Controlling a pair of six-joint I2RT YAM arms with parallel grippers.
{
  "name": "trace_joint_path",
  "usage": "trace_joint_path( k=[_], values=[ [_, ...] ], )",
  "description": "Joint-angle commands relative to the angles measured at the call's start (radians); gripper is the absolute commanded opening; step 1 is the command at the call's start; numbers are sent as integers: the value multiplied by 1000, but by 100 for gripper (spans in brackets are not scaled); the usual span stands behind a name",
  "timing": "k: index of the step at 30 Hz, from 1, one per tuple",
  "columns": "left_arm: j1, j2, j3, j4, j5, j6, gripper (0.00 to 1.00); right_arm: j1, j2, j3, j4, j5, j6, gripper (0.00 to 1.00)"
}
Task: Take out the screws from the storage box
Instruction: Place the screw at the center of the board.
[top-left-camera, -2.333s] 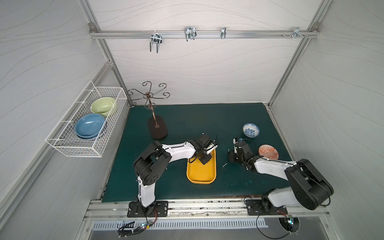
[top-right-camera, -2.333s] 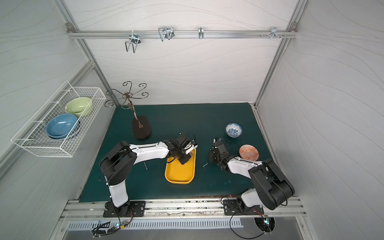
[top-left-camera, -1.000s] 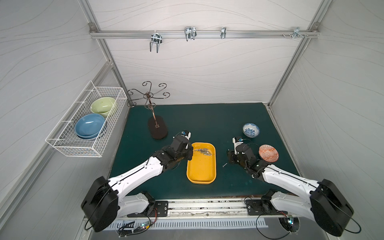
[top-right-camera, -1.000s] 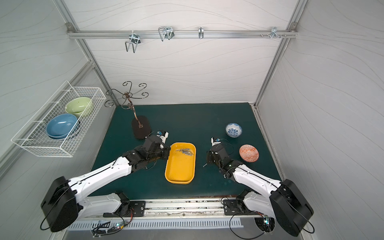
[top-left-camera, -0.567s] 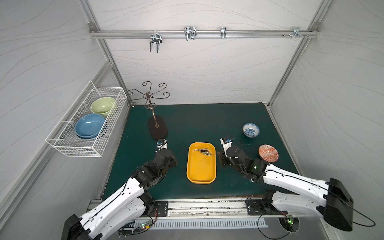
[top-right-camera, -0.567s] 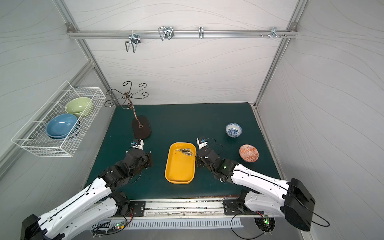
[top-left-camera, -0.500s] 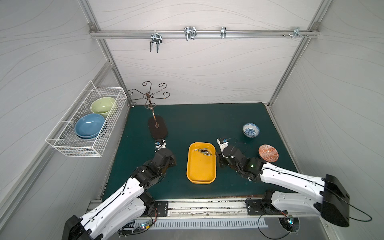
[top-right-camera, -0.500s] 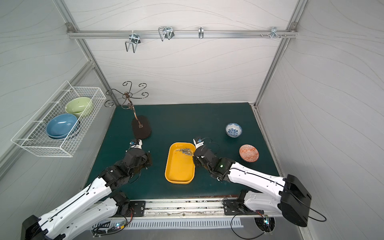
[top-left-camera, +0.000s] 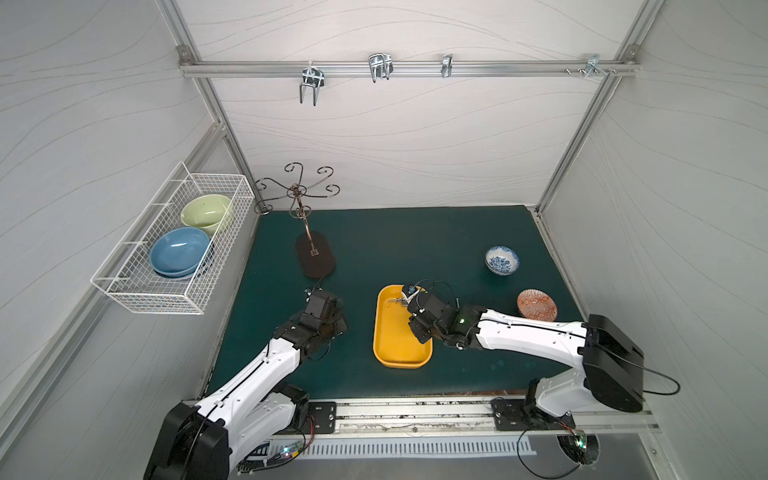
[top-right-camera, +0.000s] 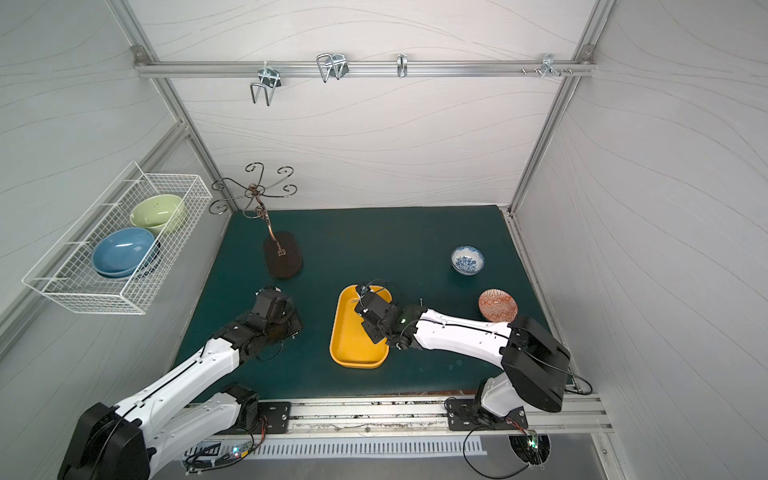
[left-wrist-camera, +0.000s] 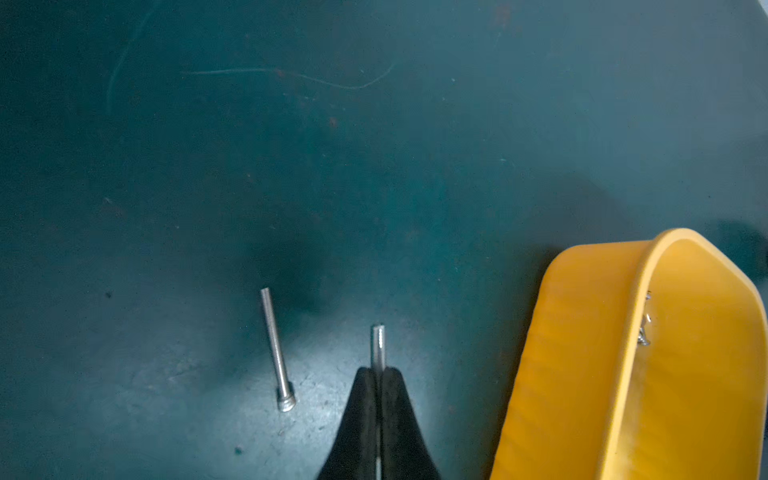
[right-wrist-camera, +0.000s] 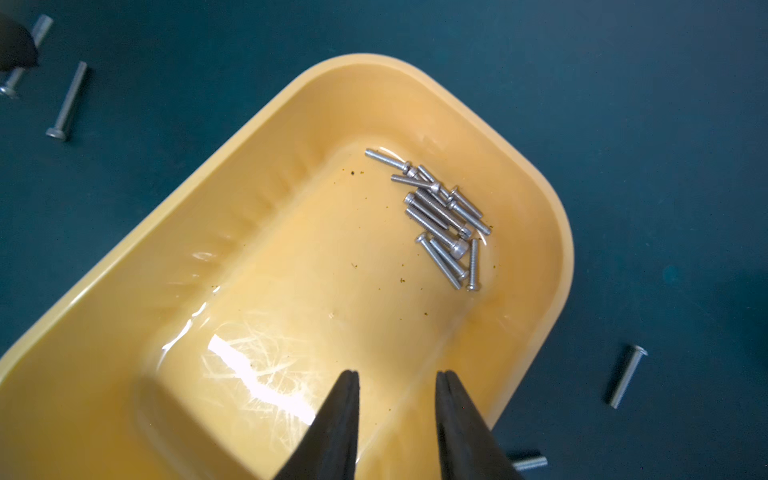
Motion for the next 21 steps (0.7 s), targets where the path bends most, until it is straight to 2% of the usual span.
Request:
trace_joint_path(
  k=[1,4,9,21],
  values=[
    [14,33,54,-49,-20,-54,0,-17,53,51,-59,-60,-2,34],
    [27,107,100,-116,-35,-74,0,-39,92,74,-76,-96,9,33],
    [47,192,105,-82,25,-78,0,-63,137,103,-99,-120,17,33],
    [73,221,124,-120,24,-82,0,-134,285,199,-125,-175,10,30]
  ],
)
